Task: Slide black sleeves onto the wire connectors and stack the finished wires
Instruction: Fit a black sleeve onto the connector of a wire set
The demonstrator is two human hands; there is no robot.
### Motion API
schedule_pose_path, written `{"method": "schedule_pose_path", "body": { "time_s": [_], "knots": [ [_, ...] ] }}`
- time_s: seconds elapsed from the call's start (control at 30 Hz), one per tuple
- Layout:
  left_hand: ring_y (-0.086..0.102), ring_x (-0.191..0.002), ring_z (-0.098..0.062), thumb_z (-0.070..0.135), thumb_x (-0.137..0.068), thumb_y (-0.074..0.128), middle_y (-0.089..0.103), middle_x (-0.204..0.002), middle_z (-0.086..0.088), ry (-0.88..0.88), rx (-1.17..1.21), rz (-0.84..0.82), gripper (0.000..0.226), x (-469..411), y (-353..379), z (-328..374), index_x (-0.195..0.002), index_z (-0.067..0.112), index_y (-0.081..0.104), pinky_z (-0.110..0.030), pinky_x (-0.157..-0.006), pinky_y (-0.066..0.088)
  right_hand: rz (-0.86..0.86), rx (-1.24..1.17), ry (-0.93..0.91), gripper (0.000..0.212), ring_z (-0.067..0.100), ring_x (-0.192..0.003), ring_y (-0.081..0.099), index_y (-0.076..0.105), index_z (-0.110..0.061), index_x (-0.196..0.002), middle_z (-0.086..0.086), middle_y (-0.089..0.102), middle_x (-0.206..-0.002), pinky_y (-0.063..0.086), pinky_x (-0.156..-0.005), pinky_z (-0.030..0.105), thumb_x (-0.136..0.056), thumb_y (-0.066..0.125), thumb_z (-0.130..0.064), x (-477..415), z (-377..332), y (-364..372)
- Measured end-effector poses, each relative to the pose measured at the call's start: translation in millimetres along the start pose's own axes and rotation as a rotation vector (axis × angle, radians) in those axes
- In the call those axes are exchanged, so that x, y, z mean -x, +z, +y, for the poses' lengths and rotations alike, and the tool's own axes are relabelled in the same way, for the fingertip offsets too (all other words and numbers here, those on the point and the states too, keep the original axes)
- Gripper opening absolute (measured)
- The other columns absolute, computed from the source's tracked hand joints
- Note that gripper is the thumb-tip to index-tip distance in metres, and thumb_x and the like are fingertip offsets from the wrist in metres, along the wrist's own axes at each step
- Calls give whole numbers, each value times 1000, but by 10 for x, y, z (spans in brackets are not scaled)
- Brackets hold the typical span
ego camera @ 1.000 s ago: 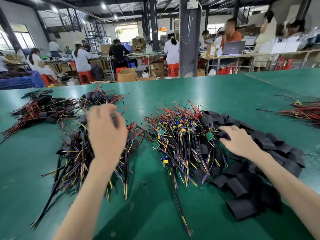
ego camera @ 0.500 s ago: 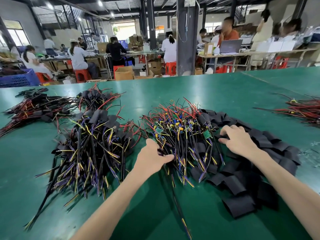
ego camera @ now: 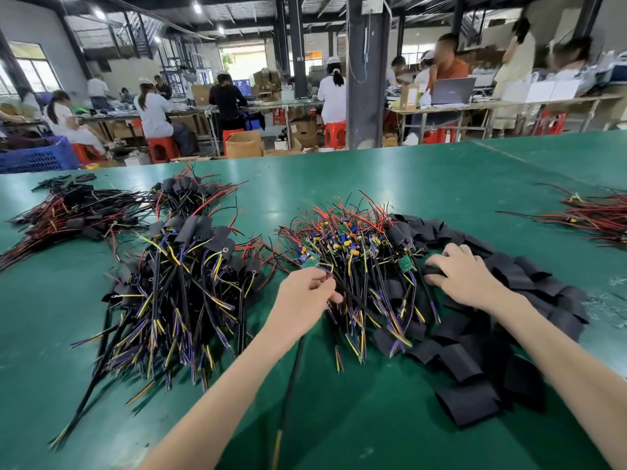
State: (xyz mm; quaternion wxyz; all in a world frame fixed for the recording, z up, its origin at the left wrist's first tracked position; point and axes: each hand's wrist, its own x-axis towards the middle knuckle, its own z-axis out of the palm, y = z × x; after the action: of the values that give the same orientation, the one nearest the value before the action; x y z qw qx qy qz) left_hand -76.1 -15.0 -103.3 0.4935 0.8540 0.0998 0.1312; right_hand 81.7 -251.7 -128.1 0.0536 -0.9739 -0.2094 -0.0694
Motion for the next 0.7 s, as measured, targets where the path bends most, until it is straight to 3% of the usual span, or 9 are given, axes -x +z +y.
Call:
{"method": "schedule_pose_path", "body": {
  "time_s": [0.07, 0.17, 0.27, 0.33, 0.43, 0.5, 0.6, 0.7],
  "knots": [
    [54, -52, -1, 19, -93, 50, 69, -65, 1, 176, -334, 146, 22, 30, 18, 20, -81, 11, 66, -24, -57, 40, 50, 24, 0, 39, 27, -115, 34, 54, -18, -123, 8, 42, -112, 33, -94, 40, -92, 53, -42, 20, -13, 4],
    [62, -66, -26, 33, -94, 48, 66, -68, -2, 302, -777, 319, 22, 102, 5, 96, -83, 20, 62, -29, -58, 40, 135, 119, 45, 41, 28, -113, 38, 52, -14, -122, 9, 42, -115, 37, -92, 42, -93, 49, -43, 54, -51, -19],
    [56, -40, -27, 25, -80, 69, 56, -46, -4, 395, -965, 469, 20, 178, 0, 234, -66, 15, 59, -22, -45, 25, 249, 161, 134, 40, 32, -108, 42, 53, -7, -117, 14, 43, -112, 40, -87, 43, -94, 48, -40, 86, -80, -75],
    [59, -44, -27, 23, -76, 68, 59, -50, -6, 291, -1021, 508, 23, 164, -58, 240, -62, 16, 51, -21, -46, 25, 321, 125, 190, 40, 35, -104, 42, 54, 0, -112, 18, 43, -110, 40, -84, 45, -94, 50, -36, 108, -113, -123],
    [67, -74, -25, 19, -83, 47, 69, -68, -5, 6, -750, 180, 15, 65, -161, 138, -73, 7, 51, -26, -60, 44, 377, 9, 204, 39, 39, -103, 43, 52, 4, -114, 23, 44, -109, 39, -83, 48, -94, 53, -29, 114, -191, -178],
    [67, -62, -19, 9, -84, 43, 69, -61, -2, -121, -419, -60, 16, 44, -209, 95, -77, 4, 56, -26, -59, 47, 423, -137, 147, 39, 41, -102, 44, 51, 8, -116, 26, 44, -109, 37, -87, 48, -93, 55, -24, 122, -276, -207],
    [57, -40, -18, -1, -92, 39, 63, -57, -5, -172, 37, -69, 15, 43, -150, 111, -86, 4, 51, -25, -44, 44, 495, -507, -41, 30, 34, -98, 46, 53, 8, -113, 21, 45, -104, 36, -92, 36, -92, 57, -12, 217, -505, -313],
    [50, -33, -11, 5, -96, 41, 57, -43, 1, -56, 67, -27, 16, 30, -52, 142, -99, 4, 57, -19, -39, 40, 430, -710, -347, 21, 10, -89, 44, 54, -7, -111, 4, 48, -98, 32, -81, 12, -90, 58, -9, 418, -832, -413]
  ]
}}
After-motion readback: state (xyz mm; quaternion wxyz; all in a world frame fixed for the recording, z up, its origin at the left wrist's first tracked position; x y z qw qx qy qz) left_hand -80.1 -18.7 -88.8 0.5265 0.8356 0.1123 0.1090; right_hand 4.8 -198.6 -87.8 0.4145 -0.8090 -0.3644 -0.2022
